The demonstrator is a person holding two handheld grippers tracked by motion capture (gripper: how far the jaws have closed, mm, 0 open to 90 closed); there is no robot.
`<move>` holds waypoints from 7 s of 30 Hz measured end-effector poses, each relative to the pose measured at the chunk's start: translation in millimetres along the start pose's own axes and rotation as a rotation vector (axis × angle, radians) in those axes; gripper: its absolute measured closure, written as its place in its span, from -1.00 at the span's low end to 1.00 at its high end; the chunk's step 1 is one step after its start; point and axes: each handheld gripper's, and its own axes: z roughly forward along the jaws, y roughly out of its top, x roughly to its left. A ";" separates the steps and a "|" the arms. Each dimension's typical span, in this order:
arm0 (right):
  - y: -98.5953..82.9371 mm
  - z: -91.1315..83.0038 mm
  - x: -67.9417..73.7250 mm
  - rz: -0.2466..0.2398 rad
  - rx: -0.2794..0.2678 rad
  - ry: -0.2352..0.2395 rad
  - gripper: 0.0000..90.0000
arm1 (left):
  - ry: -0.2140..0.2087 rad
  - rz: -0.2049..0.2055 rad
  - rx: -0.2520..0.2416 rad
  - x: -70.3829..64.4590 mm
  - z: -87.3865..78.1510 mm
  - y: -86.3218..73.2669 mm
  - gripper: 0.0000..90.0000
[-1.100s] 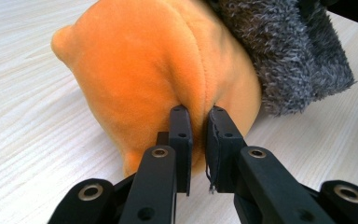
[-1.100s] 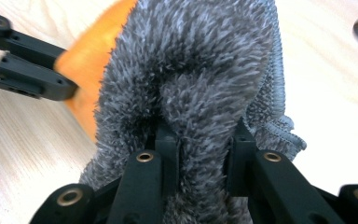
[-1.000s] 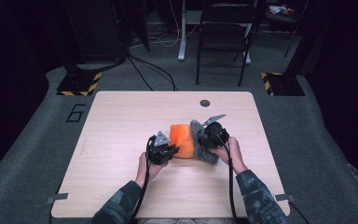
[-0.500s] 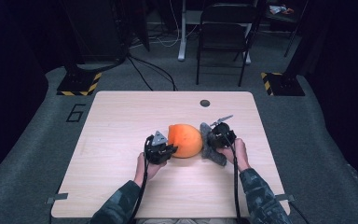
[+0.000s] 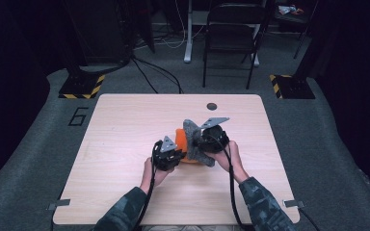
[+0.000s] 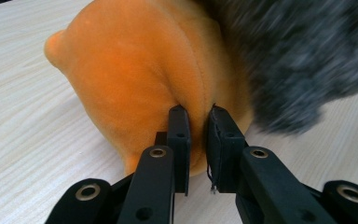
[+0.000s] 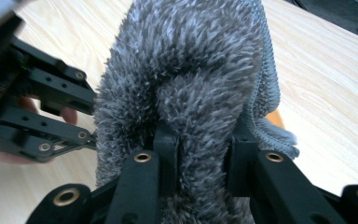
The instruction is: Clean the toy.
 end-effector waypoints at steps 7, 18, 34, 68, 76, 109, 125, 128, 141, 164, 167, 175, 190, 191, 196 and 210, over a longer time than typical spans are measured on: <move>-7.1 11.2 -4.5 -0.003 0.040 -0.031 0.55 | -0.009 0.002 0.014 1.2 0.5 -0.7 0.79; -15.6 9.7 -26.0 0.044 0.102 -0.031 0.53 | -0.005 -0.002 0.005 1.9 1.9 -1.1 0.79; -38.4 16.8 -55.6 0.117 0.189 -0.062 0.54 | -0.004 -0.001 0.005 2.2 1.9 -1.4 0.79; -16.7 4.1 -32.3 0.027 0.173 -0.085 0.55 | 0.007 -0.012 0.007 5.5 4.2 -3.4 0.74; -27.7 17.7 -36.0 0.052 0.165 -0.117 0.55 | 0.077 0.028 0.042 0.1 -0.6 -3.0 0.14; -0.6 -2.1 -2.2 0.010 0.021 -0.051 0.54 | 0.053 0.155 -0.041 -16.3 -11.1 6.5 0.84; -12.6 4.7 -24.4 0.065 0.065 -0.050 0.53 | 0.073 0.141 -0.045 -9.1 -4.4 1.6 0.94; -17.5 4.5 -33.3 0.095 0.087 -0.054 0.53 | 0.077 0.137 -0.045 -8.0 -5.2 1.2 0.94; -44.1 19.9 -65.3 0.198 0.168 -0.062 0.54 | 0.086 0.146 -0.043 -7.3 -1.9 0.3 0.85; 1.5 1.4 -7.3 -0.007 0.056 -0.060 0.54 | 0.094 0.151 -0.053 -7.0 -3.4 -0.1 0.86; -1.7 7.8 -11.2 -0.001 0.060 -0.056 0.54 | 0.086 0.153 -0.049 -6.2 -3.5 -0.9 0.86; -12.8 5.7 -33.9 0.069 0.110 -0.064 0.52 | 0.084 0.151 -0.054 -7.7 -2.2 -0.1 0.86; -52.5 33.9 -71.7 0.198 0.266 -0.139 0.51 | 0.085 0.143 -0.055 -6.0 -2.2 -0.4 0.85; -55.1 36.7 -72.4 0.195 0.277 -0.141 0.51 | 0.088 0.141 -0.058 -5.7 -2.1 -0.5 0.85; -53.4 33.9 -72.0 0.179 0.287 -0.163 0.52 | 0.097 0.132 -0.063 -3.1 -3.4 -0.8 0.84; -17.6 14.4 -34.5 0.070 0.209 -0.074 0.53 | 0.093 0.112 -0.068 1.1 -4.6 -1.2 0.74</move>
